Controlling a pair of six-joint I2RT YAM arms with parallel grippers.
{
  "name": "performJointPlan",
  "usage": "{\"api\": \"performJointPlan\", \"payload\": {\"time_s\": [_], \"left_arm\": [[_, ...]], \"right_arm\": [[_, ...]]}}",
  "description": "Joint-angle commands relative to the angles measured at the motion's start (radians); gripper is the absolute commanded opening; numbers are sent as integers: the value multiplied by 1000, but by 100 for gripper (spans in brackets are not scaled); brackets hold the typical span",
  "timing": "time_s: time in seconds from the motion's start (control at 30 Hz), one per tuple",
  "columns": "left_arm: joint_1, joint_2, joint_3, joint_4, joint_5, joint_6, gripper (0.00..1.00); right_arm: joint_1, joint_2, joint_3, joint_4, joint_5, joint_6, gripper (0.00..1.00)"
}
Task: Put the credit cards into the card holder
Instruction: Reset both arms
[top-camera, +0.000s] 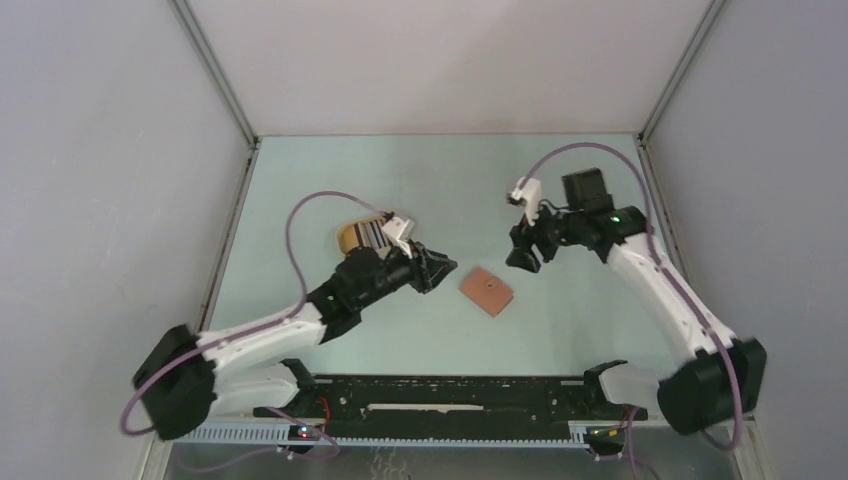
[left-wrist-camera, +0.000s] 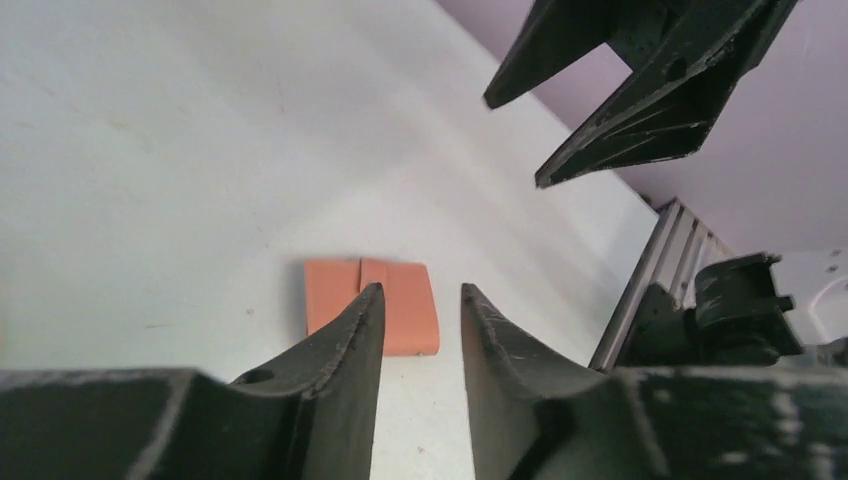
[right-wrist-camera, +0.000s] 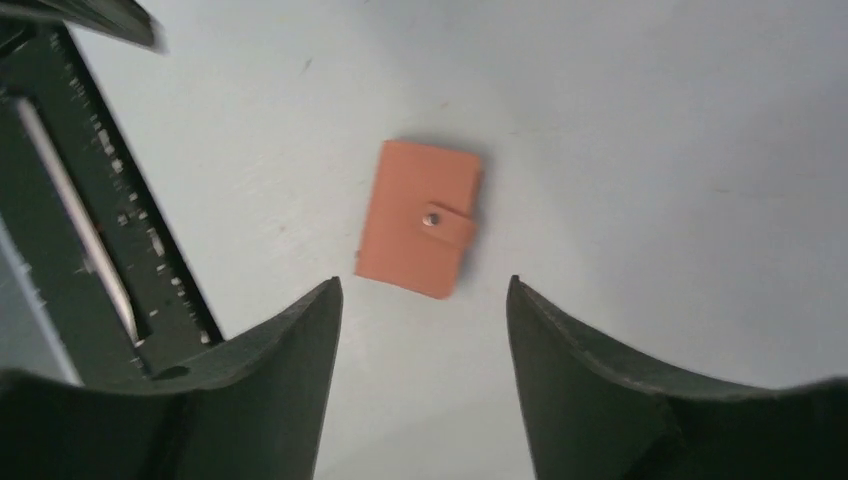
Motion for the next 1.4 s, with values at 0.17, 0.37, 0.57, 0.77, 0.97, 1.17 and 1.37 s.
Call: {"api": "performJointPlan", "payload": {"time_s": [0.17,0.37,0.57,0.77,0.97,1.17,1.37], "left_arm": [[12,-504,86,-434,-273,252,99],[54,-652,196,-650,-277,201,100],[55,-691,326,-802,-281,172,100],[56,-705,411,-901,-280,181,100],[56,-729,421,-939,-286,193,100],[56,-754,403,-947,-292,200,100],[55,-770,384,-949,-296,208,100]], "right_arm": [[-309,-383,-6,121,-96,131,100],[-395,-441,75,124,-137,353,100],[-404,-457,186,74,-105,418,100],[-404,-478,207,93,-83,534,100],[-406,-493,211,86,-89,559,100],[-412,-493,204,86,-128,555,100],[-419,-496,198,89,-138,554,100]]}}
